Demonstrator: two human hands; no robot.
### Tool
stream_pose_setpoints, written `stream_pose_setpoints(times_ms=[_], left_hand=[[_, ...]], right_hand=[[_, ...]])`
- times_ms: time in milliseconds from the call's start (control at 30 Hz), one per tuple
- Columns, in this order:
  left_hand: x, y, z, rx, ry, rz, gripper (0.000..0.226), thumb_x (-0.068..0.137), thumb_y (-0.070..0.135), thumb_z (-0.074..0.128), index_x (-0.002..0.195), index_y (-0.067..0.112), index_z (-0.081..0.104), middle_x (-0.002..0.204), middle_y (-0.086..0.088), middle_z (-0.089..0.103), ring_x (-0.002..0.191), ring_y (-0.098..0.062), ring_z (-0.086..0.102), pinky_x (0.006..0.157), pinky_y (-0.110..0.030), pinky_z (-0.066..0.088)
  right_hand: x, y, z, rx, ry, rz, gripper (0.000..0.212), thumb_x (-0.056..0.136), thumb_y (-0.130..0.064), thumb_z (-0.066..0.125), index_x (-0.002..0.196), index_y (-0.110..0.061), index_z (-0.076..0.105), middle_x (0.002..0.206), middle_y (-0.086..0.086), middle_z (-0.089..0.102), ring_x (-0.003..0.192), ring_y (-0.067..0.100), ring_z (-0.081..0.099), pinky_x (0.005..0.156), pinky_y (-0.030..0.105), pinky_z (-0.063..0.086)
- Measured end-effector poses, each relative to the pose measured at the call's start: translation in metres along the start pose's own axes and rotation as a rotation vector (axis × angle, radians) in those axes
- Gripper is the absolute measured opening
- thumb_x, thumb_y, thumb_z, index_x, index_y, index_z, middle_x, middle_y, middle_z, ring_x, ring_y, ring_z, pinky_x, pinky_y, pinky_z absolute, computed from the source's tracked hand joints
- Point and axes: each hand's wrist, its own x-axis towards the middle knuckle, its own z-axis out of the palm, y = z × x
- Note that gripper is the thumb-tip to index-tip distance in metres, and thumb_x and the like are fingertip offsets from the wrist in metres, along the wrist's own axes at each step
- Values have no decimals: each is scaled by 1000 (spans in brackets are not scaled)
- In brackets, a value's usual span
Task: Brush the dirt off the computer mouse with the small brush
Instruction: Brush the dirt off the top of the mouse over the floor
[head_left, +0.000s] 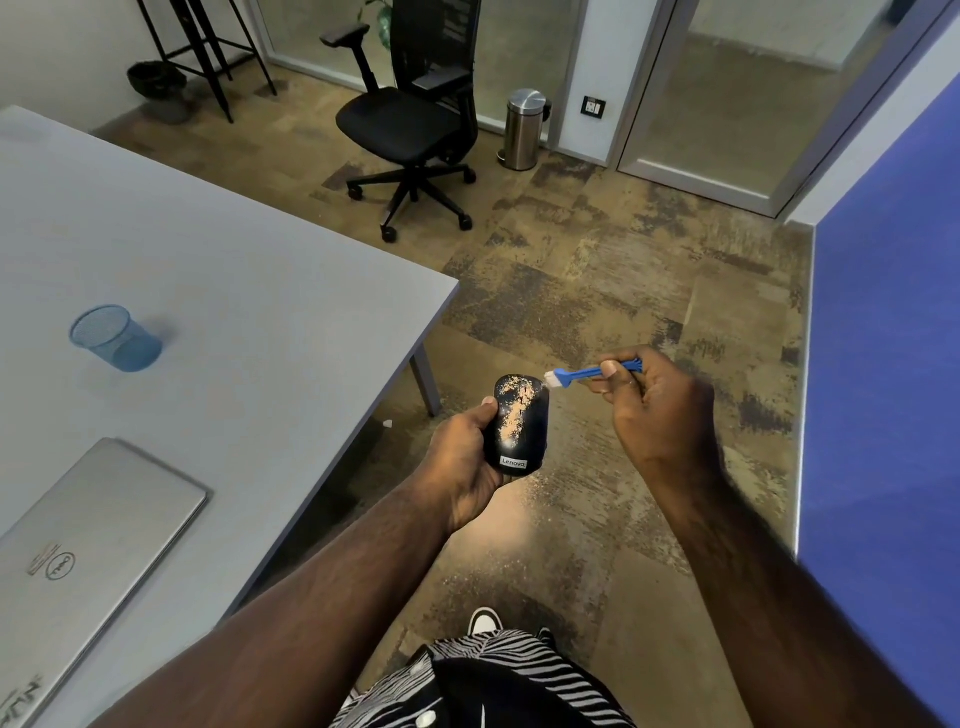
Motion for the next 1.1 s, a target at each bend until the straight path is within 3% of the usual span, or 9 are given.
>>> stream_pose_setpoints(times_ms=[167,300,367,467,633,767,867,1033,1100], left_hand=[[-2,2,2,11,-2,3,30,103,26,34,101,7,58,131,-26,58,105,-37,57,86,-46,49],[-3,1,1,14,-12,-7,28,103,25,34,102,7,56,132,-26,57,105,-37,57,85,-45,49],[-3,0,1,17,-15,-8,28,103,26,34,103,8,56,132,-26,57,106,-37,57,85,-45,49],[-2,0,1,22,-19,0,31,103,27,34,107,6,57,132,-26,58,107,-36,57,87,-45,49],[-1,-1,1,12,-21,-4,29,103,26,36,103,7,58,132,-26,58,107,-37,58,87,-46,49],[0,-1,1,1,-29,2,30,103,26,36,101,7,59,132,-26,58,107,-37,58,85,-45,50],[1,-2,1,13,-33,0,31,103,27,35,102,7,59,131,-26,58,107,-37,58,83,-43,50],[2,-2,0,2,-40,-3,33,103,27,34,105,6,59,124,-23,61,104,-37,59,79,-42,51],[2,-2,-1,10,-49,4,35,103,28,33,108,5,59,118,-23,62,94,-36,62,76,-40,51]], right_hand=[[-2,-1,0,81,-49,-17,14,92,-36,55,99,-29,64,75,-5,73,67,22,74,58,50,60],[4,2,5,13,-43,18,13,95,-21,58,101,-19,70,77,-12,71,74,10,74,64,43,62],[6,1,3,10,-25,15,14,94,-24,58,99,-18,70,75,-18,68,73,4,73,63,40,62],[6,0,2,56,-44,6,19,91,-31,56,96,-20,70,74,-13,71,68,13,74,60,44,61],[10,2,4,-8,-34,11,12,95,-18,60,99,-15,71,76,-8,72,70,12,74,62,42,62],[10,2,3,51,-50,-9,19,92,-29,57,97,-17,71,77,-6,74,68,16,74,60,45,61],[9,3,5,11,-82,-16,15,94,-22,59,101,-16,71,81,-1,76,74,15,75,64,39,62],[10,4,3,76,-51,16,22,92,-34,54,101,-22,70,78,-10,74,72,12,75,64,44,62],[8,6,2,54,-66,13,17,93,-29,57,100,-21,71,76,-10,73,70,15,75,63,46,61]])
